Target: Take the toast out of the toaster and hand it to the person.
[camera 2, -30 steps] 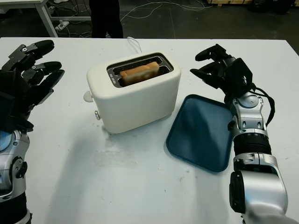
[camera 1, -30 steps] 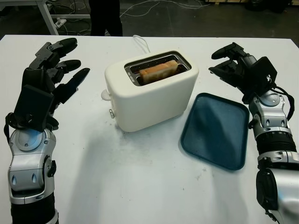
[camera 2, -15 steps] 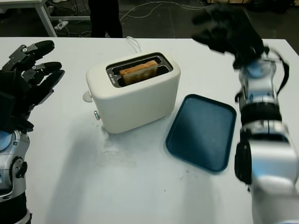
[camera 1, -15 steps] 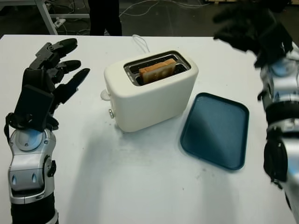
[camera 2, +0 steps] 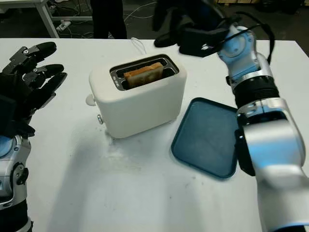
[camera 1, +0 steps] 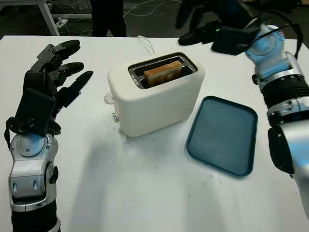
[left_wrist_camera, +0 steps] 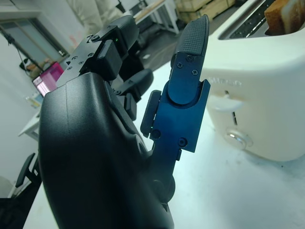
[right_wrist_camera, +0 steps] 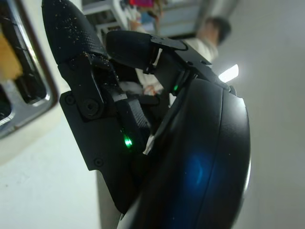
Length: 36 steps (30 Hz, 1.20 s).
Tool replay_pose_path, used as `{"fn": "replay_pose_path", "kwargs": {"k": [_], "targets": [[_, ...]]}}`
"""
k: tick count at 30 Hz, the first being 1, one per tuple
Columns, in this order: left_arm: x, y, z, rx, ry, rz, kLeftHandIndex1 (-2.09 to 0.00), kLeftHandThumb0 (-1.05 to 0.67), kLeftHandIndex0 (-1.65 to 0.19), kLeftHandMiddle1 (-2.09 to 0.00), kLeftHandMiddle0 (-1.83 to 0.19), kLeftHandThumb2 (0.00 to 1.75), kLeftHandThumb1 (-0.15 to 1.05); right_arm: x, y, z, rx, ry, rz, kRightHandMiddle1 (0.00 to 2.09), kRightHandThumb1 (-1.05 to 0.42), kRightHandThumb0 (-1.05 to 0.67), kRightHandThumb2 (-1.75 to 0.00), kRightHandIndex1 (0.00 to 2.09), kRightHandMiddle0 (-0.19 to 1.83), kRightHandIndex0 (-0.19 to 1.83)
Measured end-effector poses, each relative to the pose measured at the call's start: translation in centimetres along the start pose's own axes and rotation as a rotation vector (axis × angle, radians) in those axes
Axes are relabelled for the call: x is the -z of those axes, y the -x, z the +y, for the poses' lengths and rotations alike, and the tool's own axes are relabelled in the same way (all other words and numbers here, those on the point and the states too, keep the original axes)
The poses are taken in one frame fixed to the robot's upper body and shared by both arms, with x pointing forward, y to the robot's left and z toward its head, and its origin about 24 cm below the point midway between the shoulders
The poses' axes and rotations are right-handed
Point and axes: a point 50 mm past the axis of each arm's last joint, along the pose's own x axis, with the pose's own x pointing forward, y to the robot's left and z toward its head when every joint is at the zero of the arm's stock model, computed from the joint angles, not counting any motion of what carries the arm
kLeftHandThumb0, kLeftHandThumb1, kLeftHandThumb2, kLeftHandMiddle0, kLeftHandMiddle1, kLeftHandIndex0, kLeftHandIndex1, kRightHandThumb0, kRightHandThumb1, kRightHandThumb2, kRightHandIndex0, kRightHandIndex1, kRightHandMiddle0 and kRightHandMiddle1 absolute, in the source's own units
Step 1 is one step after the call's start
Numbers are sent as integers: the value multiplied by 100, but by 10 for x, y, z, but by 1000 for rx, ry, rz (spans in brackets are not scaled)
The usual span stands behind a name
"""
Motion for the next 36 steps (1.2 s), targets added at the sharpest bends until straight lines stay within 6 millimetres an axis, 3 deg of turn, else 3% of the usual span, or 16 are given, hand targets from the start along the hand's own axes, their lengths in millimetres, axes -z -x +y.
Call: {"fn": "replay_pose_path", "kwargs": {"k": [4,11,26,36], "targets": [[1,1,0,-1,-1,3,-50,-57,-39,-90,-26,0,91,-17,-3,7,-48,79,-54,55,-58,-74,0,90,82,70],[1,1,0,0,3,6,-49,-57,-38,-87,-25,0,91,-27,-3,17,-94,137,-54,34,-55,-49,0,73,87,70],[4,3,-1,3,26,15,-48,-59,-39,-85,-27,0,91,-26,-5,34,-168,229,-33,16,-59,-37,-1,56,91,73],[4,3,-1,4,28,14,-48,-58,-39,-85,-27,0,90,-22,-4,38,-217,203,-5,13,-60,-38,0,61,96,79]]}}
